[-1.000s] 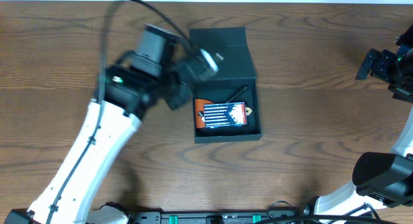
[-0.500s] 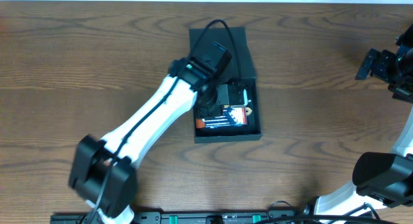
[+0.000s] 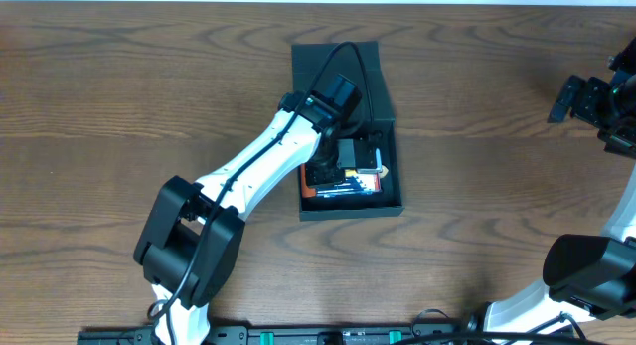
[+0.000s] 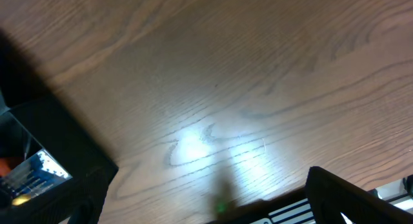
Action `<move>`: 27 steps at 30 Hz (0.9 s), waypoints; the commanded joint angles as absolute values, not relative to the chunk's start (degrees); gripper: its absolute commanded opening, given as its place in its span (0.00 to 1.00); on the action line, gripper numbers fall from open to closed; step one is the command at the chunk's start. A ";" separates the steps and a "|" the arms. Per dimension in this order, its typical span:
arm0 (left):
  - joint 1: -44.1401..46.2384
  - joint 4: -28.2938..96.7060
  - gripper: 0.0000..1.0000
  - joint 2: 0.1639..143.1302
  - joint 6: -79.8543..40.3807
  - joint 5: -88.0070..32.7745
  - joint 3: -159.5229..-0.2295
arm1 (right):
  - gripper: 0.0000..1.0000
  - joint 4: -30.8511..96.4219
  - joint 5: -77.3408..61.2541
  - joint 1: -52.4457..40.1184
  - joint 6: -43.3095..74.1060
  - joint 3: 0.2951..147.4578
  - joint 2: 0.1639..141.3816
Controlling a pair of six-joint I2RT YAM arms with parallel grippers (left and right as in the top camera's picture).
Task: Pack container
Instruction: 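Carry the screwdriver with left gripper and release it into the box, then move both grippers to the box lid's top edge and grasp it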
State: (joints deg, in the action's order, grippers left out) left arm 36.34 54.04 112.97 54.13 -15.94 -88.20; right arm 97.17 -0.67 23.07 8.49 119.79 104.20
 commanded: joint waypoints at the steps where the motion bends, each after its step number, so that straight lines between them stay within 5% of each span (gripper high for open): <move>1: 36.36 54.41 0.36 114.02 54.13 -17.85 -88.31 | 0.99 97.30 -1.13 23.18 7.60 119.44 104.05; 11: 36.36 55.31 0.64 112.75 50.98 -17.43 -88.31 | 0.99 97.30 -1.13 23.18 7.60 119.44 104.05; 20: 35.51 58.83 0.83 101.60 35.29 -10.74 -88.38 | 0.96 97.08 -2.07 23.16 7.35 119.44 104.05; 23: 33.98 61.56 0.73 95.83 30.48 -7.84 -88.38 | 0.66 97.03 -6.63 22.65 5.58 119.44 103.79; 26: 30.94 62.28 0.58 90.26 27.29 -7.88 -88.38 | 0.10 96.64 -13.78 20.45 3.55 119.44 103.18; 27: 29.30 62.04 0.57 88.55 25.87 -7.90 -88.38 | 0.01 96.42 -16.01 19.44 3.07 119.46 103.07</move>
